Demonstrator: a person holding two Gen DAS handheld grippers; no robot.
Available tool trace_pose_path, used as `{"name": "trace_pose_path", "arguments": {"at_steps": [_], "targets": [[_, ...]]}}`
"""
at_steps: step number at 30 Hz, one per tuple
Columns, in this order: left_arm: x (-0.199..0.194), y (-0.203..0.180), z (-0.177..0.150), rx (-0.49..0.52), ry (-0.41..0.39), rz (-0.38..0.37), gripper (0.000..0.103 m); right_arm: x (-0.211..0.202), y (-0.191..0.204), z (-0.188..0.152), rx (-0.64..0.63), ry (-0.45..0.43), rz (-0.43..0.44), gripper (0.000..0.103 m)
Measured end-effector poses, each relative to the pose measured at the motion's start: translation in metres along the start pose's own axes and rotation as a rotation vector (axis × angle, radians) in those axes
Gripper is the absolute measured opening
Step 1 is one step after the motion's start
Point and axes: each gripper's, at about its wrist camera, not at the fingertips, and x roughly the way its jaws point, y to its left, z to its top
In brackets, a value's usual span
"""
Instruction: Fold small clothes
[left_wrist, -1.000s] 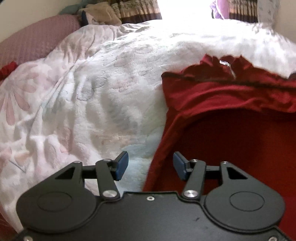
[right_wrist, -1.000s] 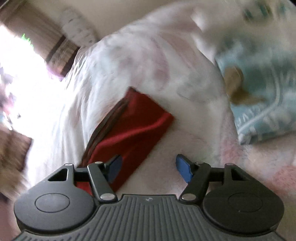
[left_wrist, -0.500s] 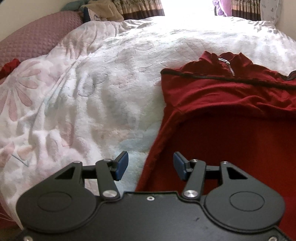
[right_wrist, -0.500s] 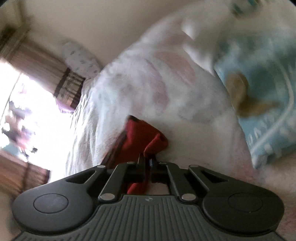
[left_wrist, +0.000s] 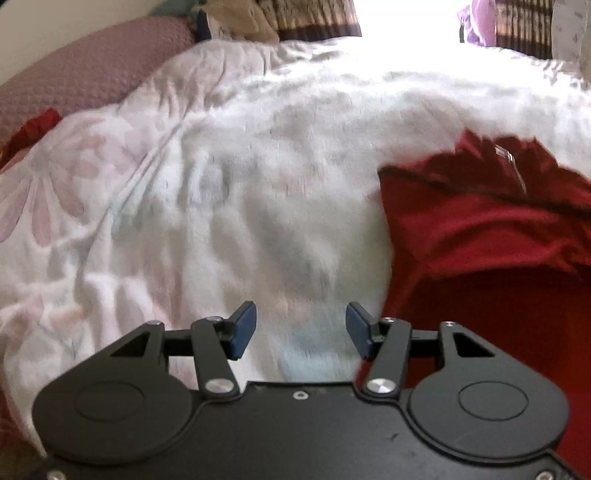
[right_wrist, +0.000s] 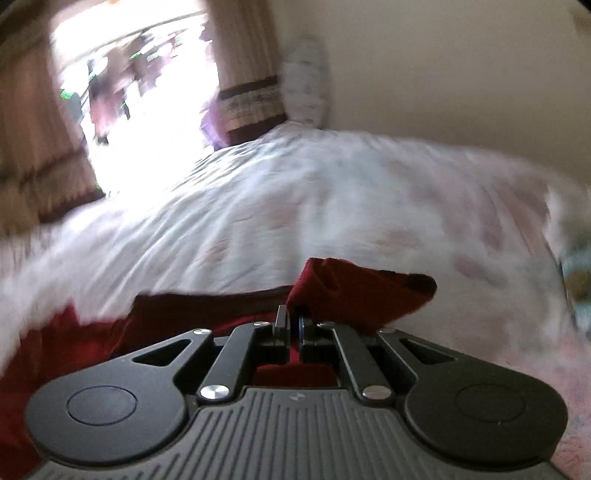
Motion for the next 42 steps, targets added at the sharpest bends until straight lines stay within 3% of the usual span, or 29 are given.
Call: {"name": "trace_pose_path", "arguments": {"at_steps": [2, 6, 9, 11, 13, 14, 15, 16, 17, 18, 22, 28, 34, 42], "targets": [[0.006, 0.006, 0.010, -0.009, -0.016, -0.054, 0.055, -0.009, 0.038, 0.001, -0.058, -0.003, -0.030, 0.004], [0.010, 0.011, 0.016, 0.003, -0.047, -0.121, 0.056, -0.034, 0.120, 0.003, -0.084, -0.022, 0.042, 0.004], [0.012, 0.016, 0.011, 0.034, -0.054, -0.134, 0.056, -0.048, 0.191, -0.006, -0.144, -0.031, 0.118, 0.004], [0.016, 0.025, 0.007, 0.027, -0.047, -0.149, 0.056, -0.055, 0.241, -0.020, -0.165, 0.009, 0.208, 0.004], [0.020, 0.036, 0.004, 0.000, -0.040, -0.155, 0.056, -0.068, 0.288, -0.037, -0.174, 0.062, 0.358, 0.006], [0.021, 0.042, 0.003, -0.017, -0.038, -0.158, 0.056, -0.072, 0.302, -0.043, -0.145, 0.109, 0.480, 0.022], [0.023, 0.047, 0.003, -0.033, -0.034, -0.161, 0.056, -0.074, 0.309, -0.052, -0.053, 0.195, 0.681, 0.026], [0.023, 0.051, 0.002, -0.044, -0.032, -0.165, 0.056, -0.072, 0.311, -0.058, 0.027, 0.265, 0.813, 0.034], [0.022, 0.054, 0.001, -0.054, -0.029, -0.169, 0.055, -0.072, 0.312, -0.063, 0.087, 0.319, 0.893, 0.041], [0.022, 0.056, 0.001, -0.056, -0.028, -0.173, 0.056, -0.077, 0.314, -0.066, 0.092, 0.334, 0.909, 0.042], [0.017, 0.056, -0.002, -0.048, -0.038, -0.183, 0.056, -0.105, 0.301, -0.060, -0.069, 0.218, 0.699, 0.046], [0.015, 0.048, -0.004, -0.023, -0.044, -0.193, 0.056, -0.120, 0.221, -0.037, -0.042, 0.209, 0.575, 0.049], [0.019, 0.046, -0.009, -0.030, -0.035, -0.224, 0.056, -0.119, 0.161, -0.039, -0.220, 0.169, 0.319, 0.051], [0.019, 0.003, -0.009, 0.030, -0.044, -0.285, 0.056, -0.099, 0.124, -0.063, -0.295, 0.221, 0.212, 0.051]]}}
